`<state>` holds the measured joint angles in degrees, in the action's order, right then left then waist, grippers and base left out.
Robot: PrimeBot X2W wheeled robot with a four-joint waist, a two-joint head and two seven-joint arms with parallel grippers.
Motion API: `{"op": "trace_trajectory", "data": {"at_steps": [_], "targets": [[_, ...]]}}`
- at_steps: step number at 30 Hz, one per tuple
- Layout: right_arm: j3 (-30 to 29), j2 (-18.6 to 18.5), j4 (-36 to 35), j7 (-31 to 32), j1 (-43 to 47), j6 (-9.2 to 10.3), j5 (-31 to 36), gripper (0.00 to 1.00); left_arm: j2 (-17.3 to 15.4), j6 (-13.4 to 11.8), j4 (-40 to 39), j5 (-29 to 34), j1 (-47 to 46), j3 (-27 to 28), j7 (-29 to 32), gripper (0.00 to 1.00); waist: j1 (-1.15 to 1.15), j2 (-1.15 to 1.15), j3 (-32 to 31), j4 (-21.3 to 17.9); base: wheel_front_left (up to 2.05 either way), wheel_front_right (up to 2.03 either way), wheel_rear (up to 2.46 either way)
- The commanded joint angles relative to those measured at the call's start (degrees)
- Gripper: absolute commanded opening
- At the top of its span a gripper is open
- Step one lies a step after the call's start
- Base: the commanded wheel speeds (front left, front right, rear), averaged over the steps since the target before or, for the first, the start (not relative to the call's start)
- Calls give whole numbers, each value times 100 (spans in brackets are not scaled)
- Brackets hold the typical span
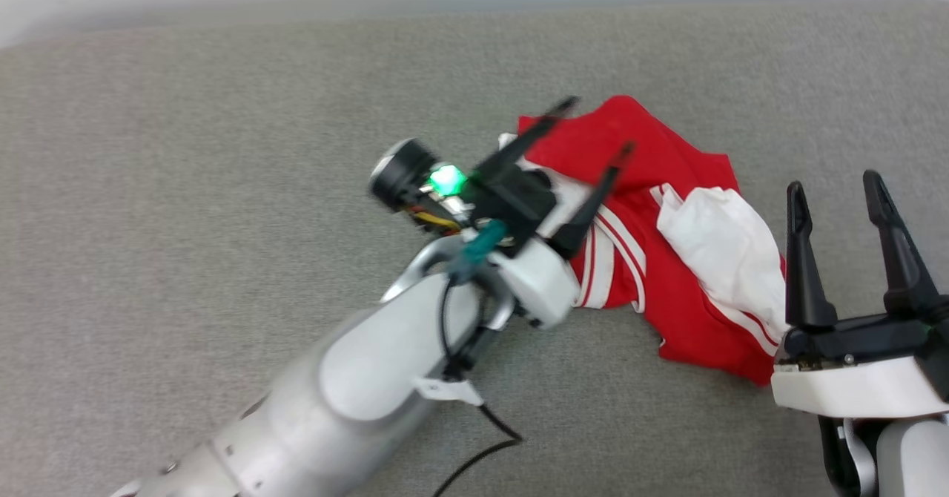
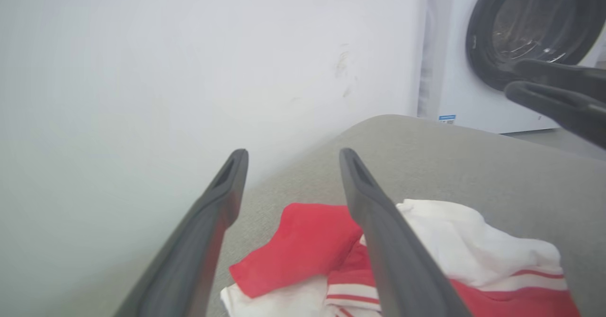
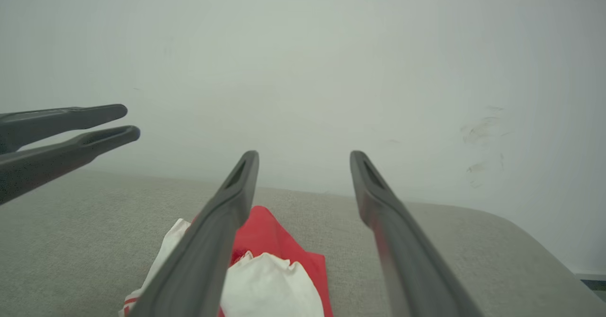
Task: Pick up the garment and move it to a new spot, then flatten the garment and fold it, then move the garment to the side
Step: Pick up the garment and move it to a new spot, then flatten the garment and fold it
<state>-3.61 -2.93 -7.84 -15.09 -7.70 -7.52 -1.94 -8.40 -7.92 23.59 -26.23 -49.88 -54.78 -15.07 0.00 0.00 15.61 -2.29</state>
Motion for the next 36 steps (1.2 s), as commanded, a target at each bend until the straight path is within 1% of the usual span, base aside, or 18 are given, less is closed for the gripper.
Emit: {"op": "trace_trajectory", "data": {"at_steps": [1, 4, 9, 13, 16, 21, 28, 32, 36], "targets": [[-9, 10, 20, -12, 97, 6, 0, 100, -96, -99, -115, 98, 185, 166, -12, 100, 0, 0, -170, 166, 0, 0, 0], [-3, 10, 73, -12, 163, 6, 8, 100, -307, -316, -444, 330, 603, 692, -13, 100, 0, 0, -282, 272, 0, 0, 0], [24, 10, 195, -12, 263, 6, -82, 100, -521, -543, -830, 624, 1293, 1543, -14, 100, 0, 0, -449, 403, 0, 0, 0], [43, 10, 295, -12, 352, 6, -165, 100, -635, -630, -1062, 811, 1914, 2190, -13, 100, 0, 0, -586, 476, 0, 0, 0], [20, 9, 364, -12, 436, 6, -290, 100, -672, -629, -1203, 929, 2380, 2639, -14, 100, 0, 0, -683, 505, 0, 0, 0], [2, 10, 529, -12, 570, 6, -454, 100, -685, -561, -1372, 1155, 3150, 3259, -15, 100, 0, 0, -832, 519, 0, 0, 0], [7, 9, 699, -12, 800, 6, -554, 100, -511, -371, -1528, 1408, 3980, 3939, -15, 100, 0, 0, -1079, 520, 0, 0, 0], [29, 9, 758, -12, 934, 6, -582, 100, -383, -194, -1556, 1556, 4344, 4175, -15, 100, 0, 0, -1163, 510, 0, 0, 0], [45, 9, 823, -12, 1034, 6, -619, 100, -244, -7, -1535, 1746, 4591, 4275, -15, 100, 0, 0, -1230, 512, 0, 0, 0]]}}
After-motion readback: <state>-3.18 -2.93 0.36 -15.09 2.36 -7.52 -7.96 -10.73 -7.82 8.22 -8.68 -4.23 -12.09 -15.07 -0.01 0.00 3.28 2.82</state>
